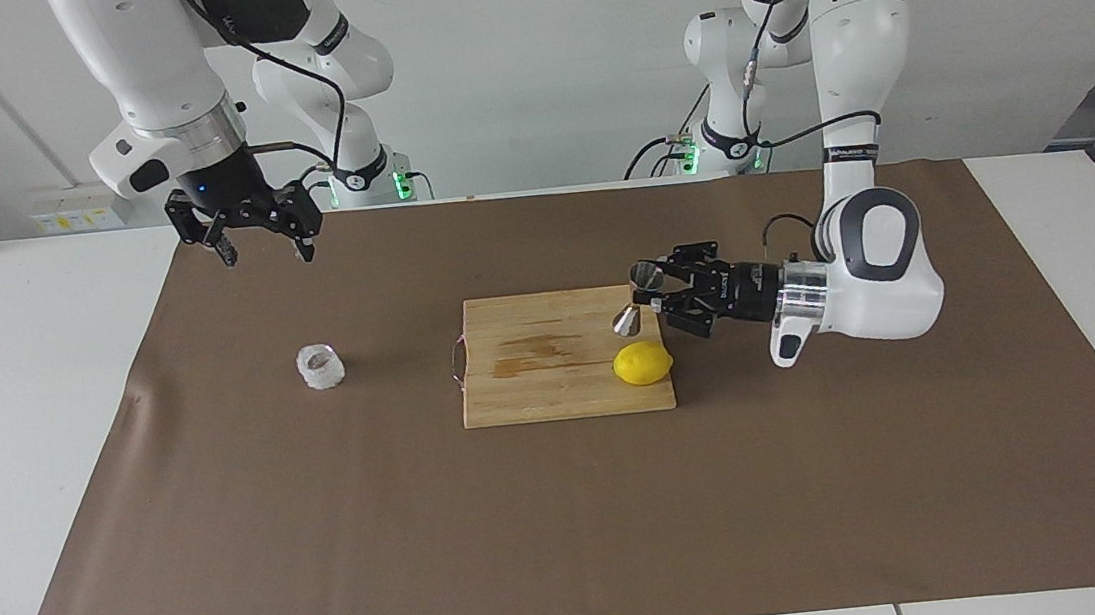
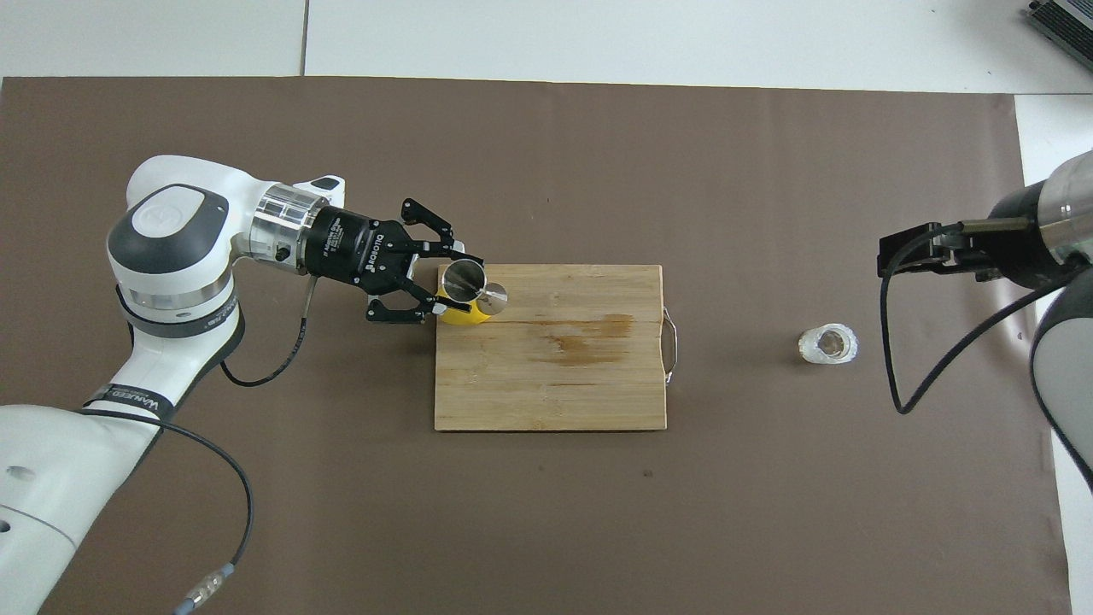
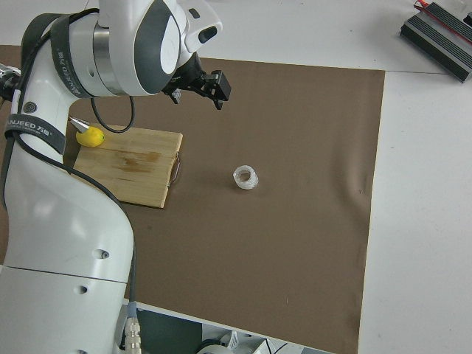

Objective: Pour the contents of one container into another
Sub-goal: 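Carry the metal cup with the left gripper over the wooden board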

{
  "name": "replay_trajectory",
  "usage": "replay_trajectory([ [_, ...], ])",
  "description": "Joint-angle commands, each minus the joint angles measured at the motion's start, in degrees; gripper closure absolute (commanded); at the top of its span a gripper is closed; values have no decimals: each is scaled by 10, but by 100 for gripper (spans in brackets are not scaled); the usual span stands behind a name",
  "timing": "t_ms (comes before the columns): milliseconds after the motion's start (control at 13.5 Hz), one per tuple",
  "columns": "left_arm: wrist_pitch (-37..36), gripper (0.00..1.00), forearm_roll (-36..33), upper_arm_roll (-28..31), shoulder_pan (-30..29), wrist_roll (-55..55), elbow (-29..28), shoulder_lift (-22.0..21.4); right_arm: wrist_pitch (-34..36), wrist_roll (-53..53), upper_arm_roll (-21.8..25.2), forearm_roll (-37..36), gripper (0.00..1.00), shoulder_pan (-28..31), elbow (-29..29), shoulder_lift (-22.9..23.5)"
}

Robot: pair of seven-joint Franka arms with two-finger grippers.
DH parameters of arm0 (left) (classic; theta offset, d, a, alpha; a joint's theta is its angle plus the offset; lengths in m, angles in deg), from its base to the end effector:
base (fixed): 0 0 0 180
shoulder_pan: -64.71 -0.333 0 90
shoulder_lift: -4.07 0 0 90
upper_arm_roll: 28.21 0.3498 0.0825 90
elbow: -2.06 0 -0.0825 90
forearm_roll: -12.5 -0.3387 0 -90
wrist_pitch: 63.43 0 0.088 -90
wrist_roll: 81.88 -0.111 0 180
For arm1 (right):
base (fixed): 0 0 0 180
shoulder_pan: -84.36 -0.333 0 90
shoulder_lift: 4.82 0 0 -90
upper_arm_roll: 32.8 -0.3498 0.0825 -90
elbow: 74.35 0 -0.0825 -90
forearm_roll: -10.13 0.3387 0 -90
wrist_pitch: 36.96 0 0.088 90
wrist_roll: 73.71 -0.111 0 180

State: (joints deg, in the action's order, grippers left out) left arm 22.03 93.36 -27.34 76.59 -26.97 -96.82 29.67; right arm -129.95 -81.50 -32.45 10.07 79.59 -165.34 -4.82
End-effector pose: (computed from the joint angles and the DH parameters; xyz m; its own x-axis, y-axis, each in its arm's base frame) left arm 0.5721 -0.2312 0.4283 0.0284 0.0878 -0.9957 0.9395 -0.3424 -0.0034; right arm 0.5129 0.0395 0.6516 0.9977 -0.0588 0.0347 -0.0587 -0.9983 -0.0037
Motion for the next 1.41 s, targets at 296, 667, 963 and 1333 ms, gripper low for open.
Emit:
replay_trajectory([
  [296, 202, 100, 82, 8, 127, 12, -40, -16, 11, 3, -4, 15, 0, 6, 7, 3],
  [667, 281, 100, 176, -7, 169, 5, -44, 11, 11, 3, -3, 15, 0, 6, 7, 3],
  [963, 298, 100, 190, -6, 190, 2, -49, 15, 11, 3, -3, 15, 0, 6, 7, 3],
  [1333, 307, 100, 182, -5, 207, -11, -56, 14, 11, 3, -4, 15, 0, 6, 7, 3],
])
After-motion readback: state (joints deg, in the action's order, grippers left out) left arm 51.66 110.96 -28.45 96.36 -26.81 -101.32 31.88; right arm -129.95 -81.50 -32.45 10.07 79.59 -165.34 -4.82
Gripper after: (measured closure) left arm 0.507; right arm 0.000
